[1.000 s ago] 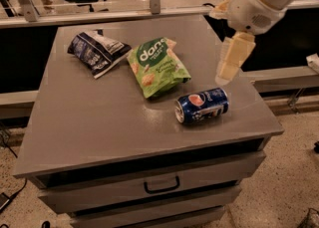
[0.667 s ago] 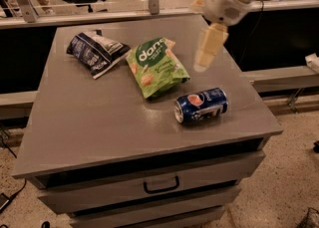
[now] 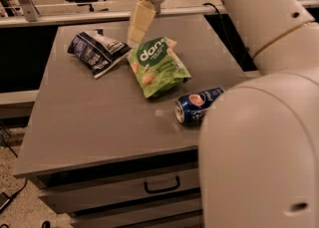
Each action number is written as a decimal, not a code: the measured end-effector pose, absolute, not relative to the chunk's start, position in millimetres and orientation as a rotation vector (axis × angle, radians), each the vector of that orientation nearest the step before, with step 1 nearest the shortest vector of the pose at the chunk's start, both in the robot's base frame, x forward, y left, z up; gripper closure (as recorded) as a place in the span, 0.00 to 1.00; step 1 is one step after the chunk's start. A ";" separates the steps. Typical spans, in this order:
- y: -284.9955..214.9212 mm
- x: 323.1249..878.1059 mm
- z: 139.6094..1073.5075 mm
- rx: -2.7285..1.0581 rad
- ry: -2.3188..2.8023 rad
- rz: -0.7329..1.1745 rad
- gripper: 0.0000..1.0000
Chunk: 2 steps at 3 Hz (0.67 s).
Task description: Pick blue chip bag
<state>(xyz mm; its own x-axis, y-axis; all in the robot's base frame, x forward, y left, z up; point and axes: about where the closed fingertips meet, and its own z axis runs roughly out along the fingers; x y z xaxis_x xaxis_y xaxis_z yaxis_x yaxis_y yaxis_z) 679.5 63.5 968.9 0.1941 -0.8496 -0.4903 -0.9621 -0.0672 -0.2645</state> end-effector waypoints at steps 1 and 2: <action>129.3 695.5 963.6 -1.915 1.714 0.364 0.00; 131.7 696.8 959.7 -1.915 1.715 0.361 0.00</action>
Offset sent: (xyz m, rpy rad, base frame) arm 0.0111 0.0453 -0.0051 0.0247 0.0440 -0.0059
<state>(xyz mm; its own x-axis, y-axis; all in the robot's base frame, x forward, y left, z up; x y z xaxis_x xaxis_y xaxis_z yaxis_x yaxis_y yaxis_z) 696.8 131.7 959.7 0.1547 -0.8318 -0.5331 -0.9762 -0.0455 -0.2122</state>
